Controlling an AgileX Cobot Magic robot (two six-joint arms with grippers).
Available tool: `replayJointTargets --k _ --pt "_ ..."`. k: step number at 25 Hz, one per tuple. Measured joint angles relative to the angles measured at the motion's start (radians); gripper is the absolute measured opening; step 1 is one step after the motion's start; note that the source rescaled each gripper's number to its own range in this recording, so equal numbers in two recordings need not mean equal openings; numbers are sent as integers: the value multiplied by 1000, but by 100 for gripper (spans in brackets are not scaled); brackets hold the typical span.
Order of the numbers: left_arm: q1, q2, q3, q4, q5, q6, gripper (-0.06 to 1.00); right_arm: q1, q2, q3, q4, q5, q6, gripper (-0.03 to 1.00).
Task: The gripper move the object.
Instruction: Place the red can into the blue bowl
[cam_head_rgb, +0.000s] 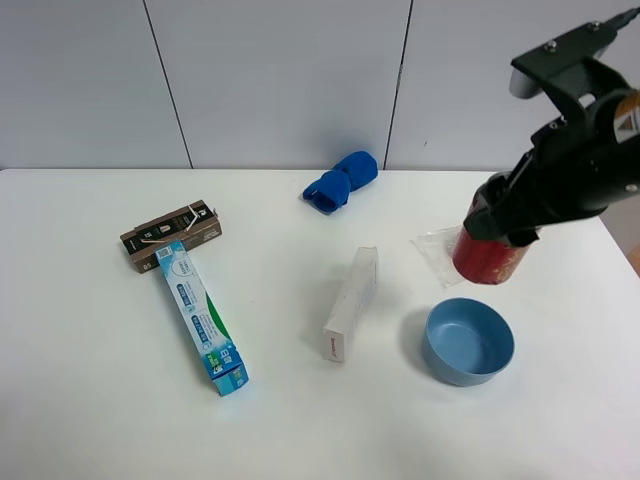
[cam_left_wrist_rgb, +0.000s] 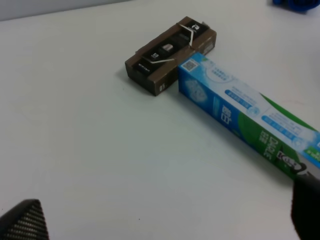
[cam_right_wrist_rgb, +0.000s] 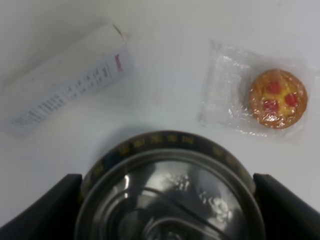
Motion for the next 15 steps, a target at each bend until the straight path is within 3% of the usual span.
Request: replayJointTargets --k 8,15 --pt "0 0 0 0 0 0 100 0 -104 278 22 -197 19 0" --pt "0 0 0 0 0 0 100 0 -79 363 20 -336 63 0"
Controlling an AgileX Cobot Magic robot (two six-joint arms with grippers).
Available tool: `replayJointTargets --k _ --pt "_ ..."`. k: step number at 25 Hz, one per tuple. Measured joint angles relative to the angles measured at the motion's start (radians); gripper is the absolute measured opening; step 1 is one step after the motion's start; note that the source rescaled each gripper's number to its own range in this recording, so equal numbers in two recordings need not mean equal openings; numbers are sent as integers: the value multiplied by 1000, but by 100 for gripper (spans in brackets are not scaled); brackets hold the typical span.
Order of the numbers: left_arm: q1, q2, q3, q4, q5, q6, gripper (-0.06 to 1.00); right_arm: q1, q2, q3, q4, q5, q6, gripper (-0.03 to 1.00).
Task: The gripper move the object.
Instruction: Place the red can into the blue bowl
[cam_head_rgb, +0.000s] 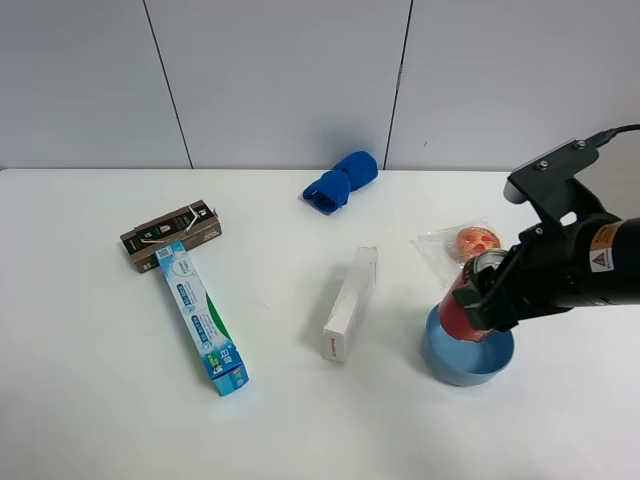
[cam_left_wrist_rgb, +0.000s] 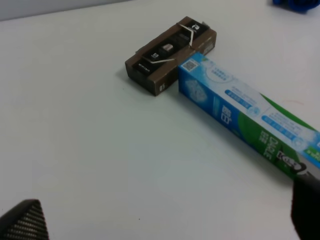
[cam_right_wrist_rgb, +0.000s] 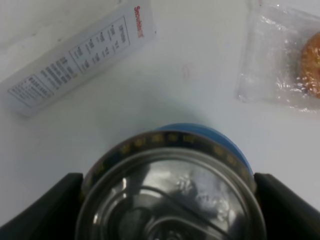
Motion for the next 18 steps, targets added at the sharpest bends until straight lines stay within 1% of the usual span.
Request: replayJointTargets --k 5,11,18 --pt "0 0 0 0 0 0 100 0 67 8 -15 -43 40 0" --pt "0 0 0 0 0 0 100 -3 104 8 -33 -45 41 0" --pt "0 0 0 0 0 0 100 -56 104 8 -56 -39 41 0"
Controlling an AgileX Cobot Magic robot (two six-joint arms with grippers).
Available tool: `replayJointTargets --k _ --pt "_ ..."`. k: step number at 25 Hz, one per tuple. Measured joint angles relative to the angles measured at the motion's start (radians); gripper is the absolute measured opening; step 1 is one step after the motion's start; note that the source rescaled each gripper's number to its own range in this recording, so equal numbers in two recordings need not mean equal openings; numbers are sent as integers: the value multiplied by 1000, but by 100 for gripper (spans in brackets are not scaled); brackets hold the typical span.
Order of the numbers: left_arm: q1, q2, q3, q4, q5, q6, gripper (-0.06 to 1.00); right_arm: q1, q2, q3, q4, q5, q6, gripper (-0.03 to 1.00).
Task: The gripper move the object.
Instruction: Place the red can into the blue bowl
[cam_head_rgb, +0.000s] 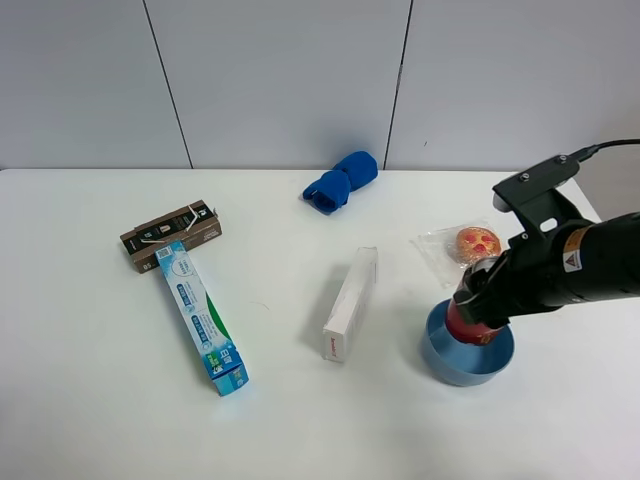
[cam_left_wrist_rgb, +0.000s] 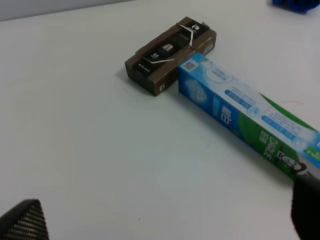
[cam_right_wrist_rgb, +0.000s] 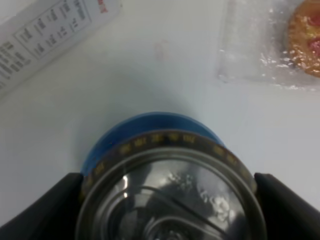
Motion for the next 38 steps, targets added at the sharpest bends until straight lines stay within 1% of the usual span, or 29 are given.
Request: replayJointTargets --k 7,14,17,27,32,38 --pt "0 0 0 0 0 0 100 -3 0 9 -2 -9 19 0" --pt "0 0 0 0 0 0 100 -3 0 141 9 -122 60 0" --pt "0 0 0 0 0 0 100 -3 0 170 9 -160 77 0" --pt "0 0 0 0 0 0 100 -3 0 263 9 -314 78 0" --pt "0 0 0 0 0 0 100 -3 0 278 9 -342 78 0" --pt "0 0 0 0 0 0 100 -3 0 279 9 -342 78 0"
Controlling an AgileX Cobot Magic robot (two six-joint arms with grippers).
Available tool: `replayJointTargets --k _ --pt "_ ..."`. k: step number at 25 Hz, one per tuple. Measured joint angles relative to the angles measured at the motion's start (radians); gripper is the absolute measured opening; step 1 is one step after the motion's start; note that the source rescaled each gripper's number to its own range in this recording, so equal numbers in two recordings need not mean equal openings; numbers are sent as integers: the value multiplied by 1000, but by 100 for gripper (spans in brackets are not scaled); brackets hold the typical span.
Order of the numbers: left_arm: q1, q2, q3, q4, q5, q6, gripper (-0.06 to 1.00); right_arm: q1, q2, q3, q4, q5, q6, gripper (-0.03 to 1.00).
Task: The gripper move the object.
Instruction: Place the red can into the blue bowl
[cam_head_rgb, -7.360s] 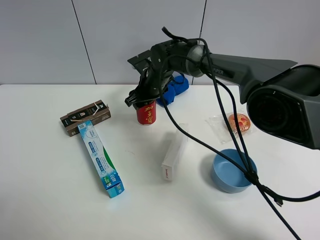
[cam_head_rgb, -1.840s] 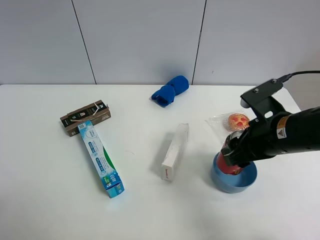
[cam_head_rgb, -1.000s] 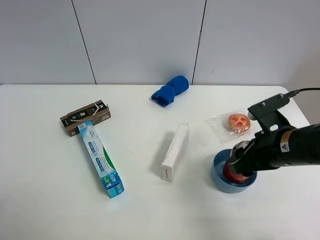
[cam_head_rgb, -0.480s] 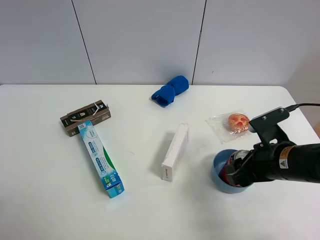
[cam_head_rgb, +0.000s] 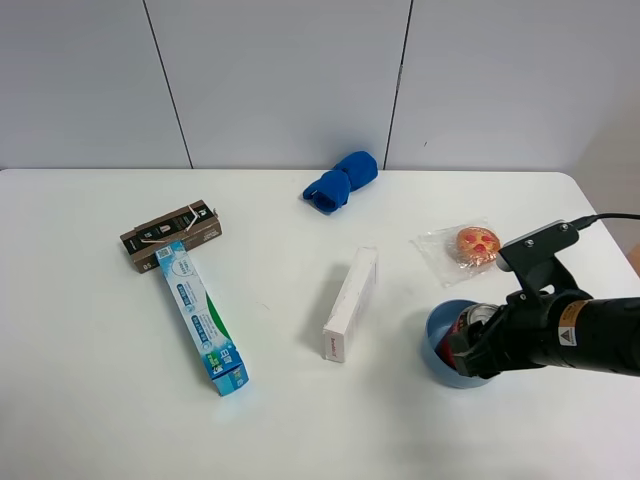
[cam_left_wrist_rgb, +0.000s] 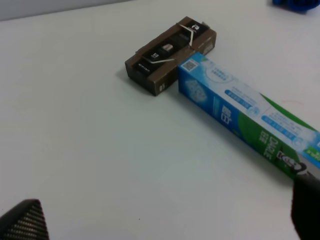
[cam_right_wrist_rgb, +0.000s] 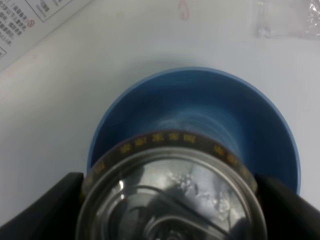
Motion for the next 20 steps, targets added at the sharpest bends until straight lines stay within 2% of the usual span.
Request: replayJointTargets --k 5,10,20 --pt "0 0 0 0 0 0 100 -6 0 0 10 -1 0 0" --pt "0 0 0 0 0 0 100 -54 0 0 26 1 0 0" --pt "0 0 0 0 0 0 100 -58 0 0 26 0 1 0"
